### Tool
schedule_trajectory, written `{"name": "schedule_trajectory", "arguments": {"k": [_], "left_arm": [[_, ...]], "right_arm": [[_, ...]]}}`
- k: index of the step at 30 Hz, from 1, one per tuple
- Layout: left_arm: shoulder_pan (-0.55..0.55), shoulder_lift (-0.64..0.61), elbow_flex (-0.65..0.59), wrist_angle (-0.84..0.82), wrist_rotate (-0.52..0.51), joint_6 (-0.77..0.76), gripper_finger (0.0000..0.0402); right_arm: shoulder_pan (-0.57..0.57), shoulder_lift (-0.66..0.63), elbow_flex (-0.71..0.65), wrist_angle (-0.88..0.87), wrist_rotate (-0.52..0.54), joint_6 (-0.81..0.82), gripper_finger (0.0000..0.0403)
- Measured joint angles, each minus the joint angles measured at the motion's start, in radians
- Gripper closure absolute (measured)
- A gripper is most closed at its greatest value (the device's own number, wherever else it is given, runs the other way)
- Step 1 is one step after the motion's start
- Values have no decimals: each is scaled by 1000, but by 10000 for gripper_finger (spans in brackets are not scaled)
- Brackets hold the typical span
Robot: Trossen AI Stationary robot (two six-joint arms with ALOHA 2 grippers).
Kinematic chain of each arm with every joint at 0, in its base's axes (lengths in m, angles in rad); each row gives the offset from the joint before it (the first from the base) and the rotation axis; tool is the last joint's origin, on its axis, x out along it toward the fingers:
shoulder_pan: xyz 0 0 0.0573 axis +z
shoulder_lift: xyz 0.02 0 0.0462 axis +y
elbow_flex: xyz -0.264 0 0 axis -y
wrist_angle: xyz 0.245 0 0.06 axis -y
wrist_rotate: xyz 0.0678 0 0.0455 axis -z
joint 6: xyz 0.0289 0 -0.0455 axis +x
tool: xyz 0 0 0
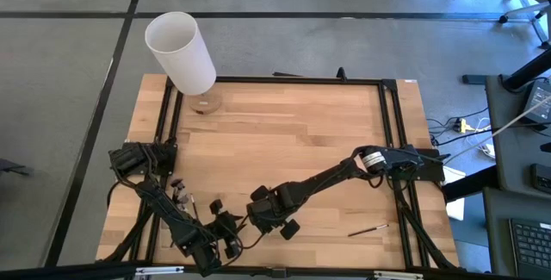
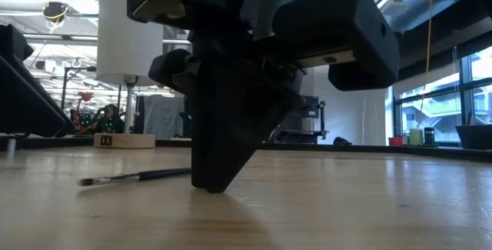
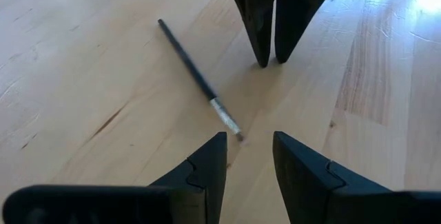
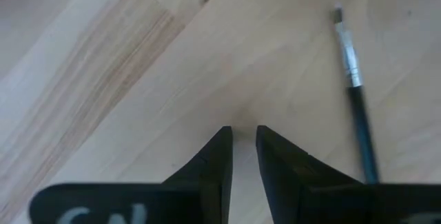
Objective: Pick & Place Makeup Supplies
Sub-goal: Put the top makeup brush into the transparent organizer
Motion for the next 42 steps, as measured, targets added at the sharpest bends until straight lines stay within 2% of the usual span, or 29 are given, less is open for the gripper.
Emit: {"name": "schedule_trajectory", "arguments": {"k": [8,13,21,25,28,31,37,42], "left_arm": [[0,0,0,0,-3,0,288],[0,0,0,-1,-6,0,288],[-2,0,0,-5,24,-9,288],[-2,0,0,-45,114,-26,288],[-2,0,0,-110,212,-85,288],[-1,-3,3,-143,268,-139,288],[-4,-3,2,-145,273,-146,288],[-6,-7,2,-147,295,-148,288]], "right_arm": [[-2,7,95,-13,39,-59,334],[-35,2,112,146,147,-39,334],[-110,35,111,243,121,-57,334],[-155,57,111,261,57,-52,334],[-180,82,111,262,-12,-49,334],[-195,99,114,266,-62,-49,334],[-209,123,117,257,-84,-14,336],[-209,125,119,205,-73,67,362]]}}
